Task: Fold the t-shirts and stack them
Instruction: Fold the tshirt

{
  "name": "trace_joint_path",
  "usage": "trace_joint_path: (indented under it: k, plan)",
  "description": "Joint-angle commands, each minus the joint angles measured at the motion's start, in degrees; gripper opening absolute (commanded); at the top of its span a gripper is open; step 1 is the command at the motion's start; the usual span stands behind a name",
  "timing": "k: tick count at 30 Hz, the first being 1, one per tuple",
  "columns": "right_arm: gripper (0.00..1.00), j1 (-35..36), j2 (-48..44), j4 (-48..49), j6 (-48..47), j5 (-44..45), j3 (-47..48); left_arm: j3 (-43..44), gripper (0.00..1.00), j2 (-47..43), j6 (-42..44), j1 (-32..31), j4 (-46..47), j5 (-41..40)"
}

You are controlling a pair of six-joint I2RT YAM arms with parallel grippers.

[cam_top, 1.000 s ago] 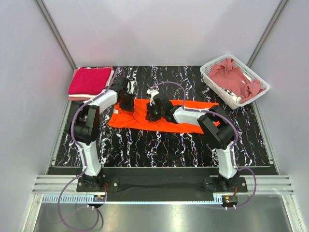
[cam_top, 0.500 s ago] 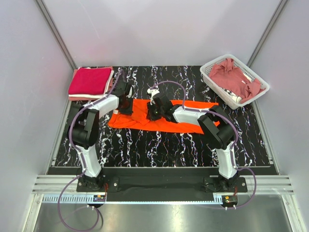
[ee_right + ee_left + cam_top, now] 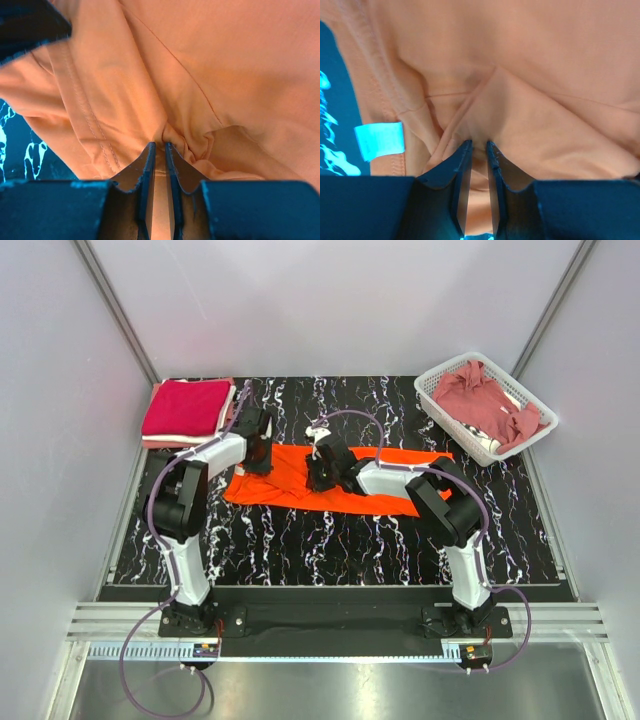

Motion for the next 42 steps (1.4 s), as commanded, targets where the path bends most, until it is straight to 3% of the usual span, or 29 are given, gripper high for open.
trace_joint_path:
  k: [1, 6, 14, 23, 27, 31, 35, 37, 42]
  plan:
    - [0.2, -0.2, -2.6, -0.6, -1.2, 3.6, -1.2, 2.7, 0.24, 2.0, -1.2, 0.9, 1.2, -2.9]
    - [0.25, -0.2, -11.5, -1.4, -1.1, 4.5, -2.0, 7.4, 0.24, 5.8, -2.6, 1.9, 1.1, -4.6]
    - [0.25, -0.2, -29.9, -1.4, -1.5, 16.9, -7.5, 19.8, 0.25, 15.3, -1.3, 3.0, -1.4, -2.4]
    - [0.26, -0.3, -43.2, -1.2, -0.6, 22.2, -13.7, 50.8, 0.26, 33.9, -2.7, 3.4, -4.0, 10.3]
    - [0.26, -0.4, -45.8, -1.8, -1.2, 22.5, -14.3, 64.0, 0.26, 37.1, -4.1, 3.4, -2.5, 17.5]
    - [0.25, -0.4, -48.2, -5.9, -0.7, 22.8, -13.7, 56.5, 0.27, 24.0, -3.5, 2.4, 6.0, 18.8]
    - [0.26, -0.4, -52.8, -9.6, 2.4, 22.1, -15.1, 39.5, 0.31, 10.1, -2.0, 0.1, 13.2, 16.5]
    - [0.27, -0.4, -56.1, -11.5, 4.6, 21.6, -16.4, 35.4, 0.33, 4.5, -2.7, -2.4, 14.7, 16.2]
    - [0.27, -0.5, -63.9, -22.1, 10.5, 21.9, -21.2, 22.7, 0.33, -2.3, -6.7, -10.1, 16.2, 16.9]
